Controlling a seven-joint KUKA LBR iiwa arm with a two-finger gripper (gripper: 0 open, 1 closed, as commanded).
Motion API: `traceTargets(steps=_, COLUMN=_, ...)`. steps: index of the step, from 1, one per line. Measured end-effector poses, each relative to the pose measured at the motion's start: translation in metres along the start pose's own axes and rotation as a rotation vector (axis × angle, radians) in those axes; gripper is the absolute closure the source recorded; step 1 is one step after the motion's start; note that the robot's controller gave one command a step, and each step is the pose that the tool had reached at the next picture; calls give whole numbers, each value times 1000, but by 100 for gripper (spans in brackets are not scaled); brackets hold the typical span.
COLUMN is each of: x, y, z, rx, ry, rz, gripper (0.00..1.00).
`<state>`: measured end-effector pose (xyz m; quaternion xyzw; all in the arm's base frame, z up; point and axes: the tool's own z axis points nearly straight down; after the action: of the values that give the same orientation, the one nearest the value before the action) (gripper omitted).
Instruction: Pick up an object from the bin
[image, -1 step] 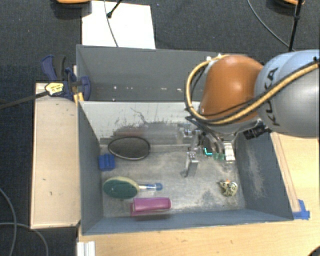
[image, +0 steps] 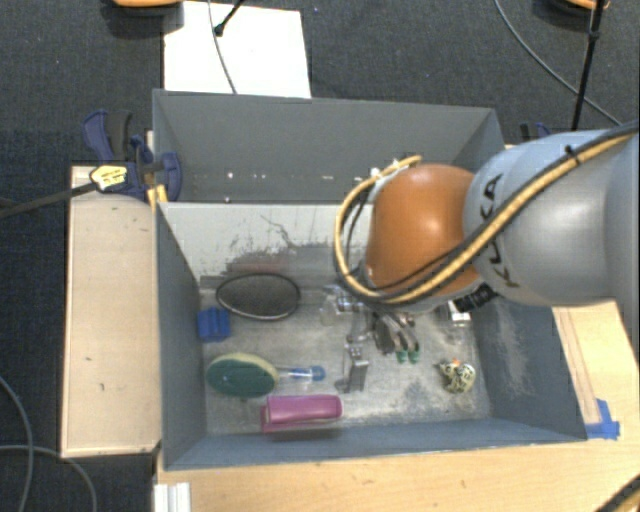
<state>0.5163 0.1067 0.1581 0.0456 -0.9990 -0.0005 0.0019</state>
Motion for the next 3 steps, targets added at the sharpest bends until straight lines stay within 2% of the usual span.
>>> traceTargets(steps=1, x=-16, y=82, z=92, rx=-2, ry=-1, rz=-10, gripper=0)
traceTargets(steps=2, x=-9, y=101, z=86, rx=0, ry=-13, rz=97, gripper=0)
traceTargets(steps=3, x=-6, y=101, z=88, rx=0, ry=-6, rz=101, gripper=100)
